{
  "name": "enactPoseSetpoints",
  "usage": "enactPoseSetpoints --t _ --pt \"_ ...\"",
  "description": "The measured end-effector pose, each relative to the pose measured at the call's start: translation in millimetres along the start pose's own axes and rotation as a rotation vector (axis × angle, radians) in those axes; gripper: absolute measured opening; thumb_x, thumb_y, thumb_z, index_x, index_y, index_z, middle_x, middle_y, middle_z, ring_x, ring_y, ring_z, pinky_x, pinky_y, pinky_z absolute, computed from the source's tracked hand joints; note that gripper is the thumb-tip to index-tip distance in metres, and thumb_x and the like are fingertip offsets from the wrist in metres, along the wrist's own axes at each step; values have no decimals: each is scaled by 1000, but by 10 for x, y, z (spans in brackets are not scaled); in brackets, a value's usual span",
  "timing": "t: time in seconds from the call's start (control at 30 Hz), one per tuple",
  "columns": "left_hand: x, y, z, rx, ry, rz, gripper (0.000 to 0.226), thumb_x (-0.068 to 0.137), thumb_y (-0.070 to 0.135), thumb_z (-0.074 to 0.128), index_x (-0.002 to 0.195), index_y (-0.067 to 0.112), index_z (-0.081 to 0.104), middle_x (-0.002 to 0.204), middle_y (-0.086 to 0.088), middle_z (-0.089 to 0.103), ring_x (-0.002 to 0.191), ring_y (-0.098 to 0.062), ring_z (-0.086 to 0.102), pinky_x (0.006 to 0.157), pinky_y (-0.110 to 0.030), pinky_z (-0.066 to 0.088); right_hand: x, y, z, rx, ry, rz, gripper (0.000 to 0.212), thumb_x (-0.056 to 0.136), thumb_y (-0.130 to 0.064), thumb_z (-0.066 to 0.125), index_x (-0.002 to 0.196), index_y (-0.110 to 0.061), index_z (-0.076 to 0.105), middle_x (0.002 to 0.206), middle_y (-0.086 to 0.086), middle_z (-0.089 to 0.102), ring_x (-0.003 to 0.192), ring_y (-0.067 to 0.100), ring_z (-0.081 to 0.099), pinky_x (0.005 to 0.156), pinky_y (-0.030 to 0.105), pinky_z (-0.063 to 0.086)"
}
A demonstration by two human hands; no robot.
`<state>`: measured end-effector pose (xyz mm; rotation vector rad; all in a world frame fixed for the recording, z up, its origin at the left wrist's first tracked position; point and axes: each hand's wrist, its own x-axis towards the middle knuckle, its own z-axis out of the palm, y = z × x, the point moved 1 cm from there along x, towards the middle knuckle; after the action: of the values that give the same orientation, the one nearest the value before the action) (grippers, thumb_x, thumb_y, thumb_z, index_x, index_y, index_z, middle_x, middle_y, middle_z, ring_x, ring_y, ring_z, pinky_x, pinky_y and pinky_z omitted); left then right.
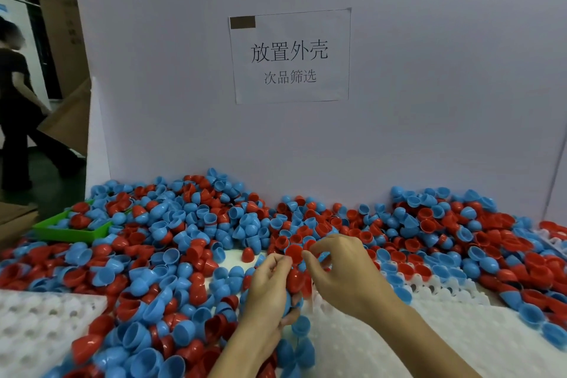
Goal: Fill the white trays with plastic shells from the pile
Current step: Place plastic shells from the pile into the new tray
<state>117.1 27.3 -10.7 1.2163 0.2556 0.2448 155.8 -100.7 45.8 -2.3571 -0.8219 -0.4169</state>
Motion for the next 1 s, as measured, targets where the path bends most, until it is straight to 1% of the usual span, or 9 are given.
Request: enactPoseSetpoints --t 0.13,0.23,0.33,0.43,0.53,0.6,0.73,0.87,1.0 --pt "-12 -21 12 135 -44 67 24 103 21 54 82 10 57 63 -11 48 48 -17 37 37 -18 20 46 1 32 88 65 93 34 91 -48 65 98 -18 78 99 -11 74 86 3 68 83 24 58" --pt "-31 -46 26 196 -98 66 27 100 28 60 89 3 56 63 -12 45 45 -15 34 37 -18 20 82 58 15 136 45 167 29 87 -43 72 99 -17 79 96 -11 74 79 -2 67 70 11 53" --pt "-38 -66 38 221 -165 48 21 99 23 62 83 9 59 60 -8 46 45 -14 33 37 -16 21 84 133 -47 150 -45 183 19 87 -31 76 99 -16 79 96 -15 70 73 -7 61 60 3 44" --pt "-62 -46 74 216 -246 43 17 99 17 62 82 12 63 59 -8 47 44 -14 34 35 -15 22 54 253 -156 146 -101 214 10 89 -22 74 97 -18 78 91 -16 68 71 -4 64 65 11 53" --pt "-73 -27 91 145 -232 27 11 98 10 60 88 9 64 58 -5 49 48 -15 38 33 -15 23 28 467 -372 127 -76 298 7 90 -20 71 94 -19 77 84 -17 66 78 12 70 68 21 60" --pt "-64 -16 78 94 -195 17 11 98 2 55 90 6 62 60 -5 48 50 -13 40 32 -16 23 20 684 -579 -1 -51 314 7 91 -17 70 91 -17 77 78 -15 67 72 14 70 57 18 57" --pt "-51 -8 58 44 -150 -9 17 96 -5 48 93 5 62 61 -4 49 53 -13 44 32 -17 25 13 1130 -866 -407 -223 378 14 92 -10 63 84 -11 75 84 2 72 73 16 70 65 30 61" --pt "-55 -6 59 0 -132 -19 12 93 -6 57 101 2 61 64 -7 53 56 -14 46 32 -18 26 -83 1268 -693 -705 -427 351 17 92 -12 59 76 -17 58 82 -4 58 70 12 60 61 26 54" --pt "-68 8 58 -94 -145 -34 26 84 -4 70 106 1 59 67 -7 59 55 -12 48 31 -17 26 -129 1318 -537 -773 -420 278 18 92 -11 52 79 -20 46 90 -2 49 72 13 50 55 24 36"
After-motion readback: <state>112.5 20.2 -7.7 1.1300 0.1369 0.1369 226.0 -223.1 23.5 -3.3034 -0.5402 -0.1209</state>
